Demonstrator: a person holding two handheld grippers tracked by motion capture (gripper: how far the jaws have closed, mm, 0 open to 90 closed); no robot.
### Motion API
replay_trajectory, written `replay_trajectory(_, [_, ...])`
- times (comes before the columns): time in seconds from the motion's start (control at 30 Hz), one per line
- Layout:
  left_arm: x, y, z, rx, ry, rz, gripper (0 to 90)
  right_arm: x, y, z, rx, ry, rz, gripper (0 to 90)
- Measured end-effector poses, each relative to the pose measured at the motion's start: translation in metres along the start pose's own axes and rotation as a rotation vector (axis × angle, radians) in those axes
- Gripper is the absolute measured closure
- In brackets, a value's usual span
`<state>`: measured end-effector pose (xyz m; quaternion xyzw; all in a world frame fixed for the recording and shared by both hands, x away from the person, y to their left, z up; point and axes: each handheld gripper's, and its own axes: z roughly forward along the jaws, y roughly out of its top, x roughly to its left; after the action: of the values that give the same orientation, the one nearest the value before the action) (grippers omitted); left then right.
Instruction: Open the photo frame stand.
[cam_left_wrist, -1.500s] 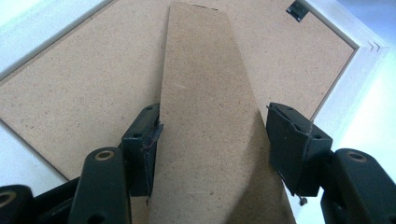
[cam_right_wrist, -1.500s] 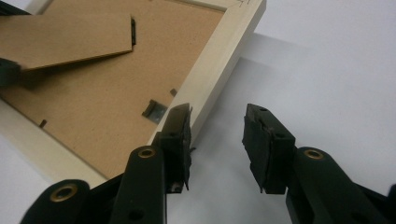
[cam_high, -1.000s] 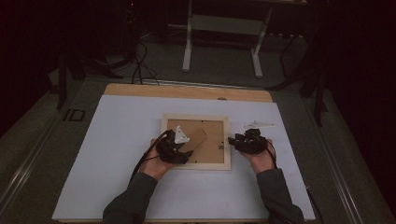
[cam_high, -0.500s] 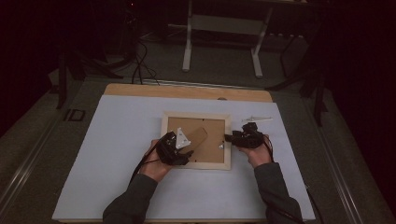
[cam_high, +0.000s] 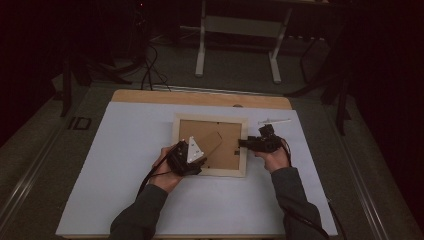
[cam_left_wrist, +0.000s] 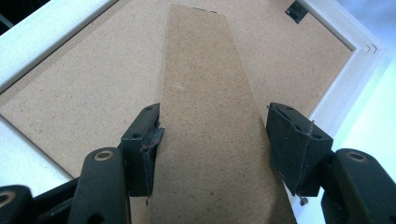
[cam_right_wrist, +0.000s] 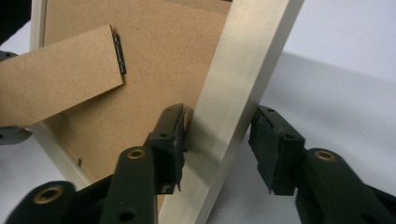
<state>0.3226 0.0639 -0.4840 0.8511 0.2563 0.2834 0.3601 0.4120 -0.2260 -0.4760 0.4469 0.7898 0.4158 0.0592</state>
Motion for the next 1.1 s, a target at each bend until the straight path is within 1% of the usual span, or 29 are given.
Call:
replay_trajectory(0.1, [0.002,0.0,-0.001,-0.004,-0.014,-0.02,40.1,0.002,0.001,-0.001,-0.006,-0.007,-0.006,56.6])
replay_trajectory(0.13, [0.002,0.0,-0.001,-0.004,-0.014,-0.02,40.0,0.002,0.001,-0.001,-0.011,-0.007,-0.005,56.7])
replay_trajectory(0.17, [0.005,-0.001,-0.001,-0.004,-0.036,-0.047,40.0,0.002,0.0,-0.001,-0.016,-0.007,-0.001,56.9])
replay_trajectory(0.23, [0.011,-0.002,-0.001,-0.011,-0.091,-0.116,40.2,0.002,-0.001,-0.002,-0.025,-0.003,0.007,57.2])
replay_trajectory(0.27, [0.011,-0.002,-0.001,-0.011,-0.091,-0.116,39.6,0.002,-0.002,-0.002,-0.028,-0.005,0.009,57.3])
replay_trajectory(0.3, [0.021,-0.004,0.0,-0.025,-0.177,-0.22,37.1,0.002,-0.002,-0.002,-0.033,-0.005,0.011,57.4])
replay_trajectory(0.37, [0.03,-0.008,0.001,-0.04,-0.253,-0.331,36.3,0.003,-0.003,-0.002,-0.041,-0.005,0.011,57.5])
replay_trajectory(0.4, [0.034,-0.009,0.001,-0.046,-0.281,-0.37,36.4,0.003,-0.004,-0.002,-0.043,-0.006,0.012,57.5])
replay_trajectory(0.47, [0.038,-0.011,0.002,-0.04,-0.315,-0.404,37.6,0.004,-0.004,-0.003,-0.046,-0.009,0.01,57.5])
replay_trajectory(0.57, [0.039,-0.012,0.004,0.003,-0.326,-0.416,40.6,0.004,-0.005,-0.004,-0.048,-0.008,0.005,57.4])
replay_trajectory(0.6, [0.04,-0.013,0.006,0.024,-0.353,-0.434,40.7,0.004,-0.005,-0.004,-0.048,-0.008,0.003,57.4])
replay_trajectory(0.67, [0.042,-0.014,0.007,0.043,-0.383,-0.457,40.9,0.005,-0.005,-0.005,-0.05,-0.011,-0.004,57.4])
replay_trajectory(0.7, [0.043,-0.015,0.007,0.052,-0.39,-0.459,42.2,0.005,-0.005,-0.005,-0.053,-0.009,-0.007,57.4])
replay_trajectory(0.73, [0.044,-0.015,0.007,0.073,-0.391,-0.464,42.6,0.006,-0.005,-0.005,-0.054,-0.01,-0.008,57.4])
replay_trajectory(0.8, [0.045,-0.016,0.007,0.093,-0.395,-0.46,43.3,0.006,-0.006,-0.006,-0.057,-0.01,-0.013,57.3])
replay_trajectory(0.87, [0.045,-0.017,0.007,0.111,-0.393,-0.448,49.3,0.006,-0.006,-0.007,-0.058,-0.011,-0.014,57.3])
replay_trajectory(0.9, [0.045,-0.016,0.007,0.113,-0.394,-0.445,51.6,0.006,-0.006,-0.007,-0.058,-0.012,-0.015,57.3])
replay_trajectory(1.0, [0.043,-0.015,0.005,0.111,-0.399,-0.426,54.5,0.007,-0.006,-0.008,-0.057,-0.012,-0.023,57.3])
replay_trajectory(1.03, [0.044,-0.015,0.005,0.111,-0.4,-0.415,55.9,0.008,-0.006,-0.008,-0.058,-0.014,-0.027,57.3])
replay_trajectory(1.1, [0.042,-0.014,0.004,0.114,-0.396,-0.402,57.1,0.008,-0.005,-0.008,-0.059,-0.016,-0.029,57.3])
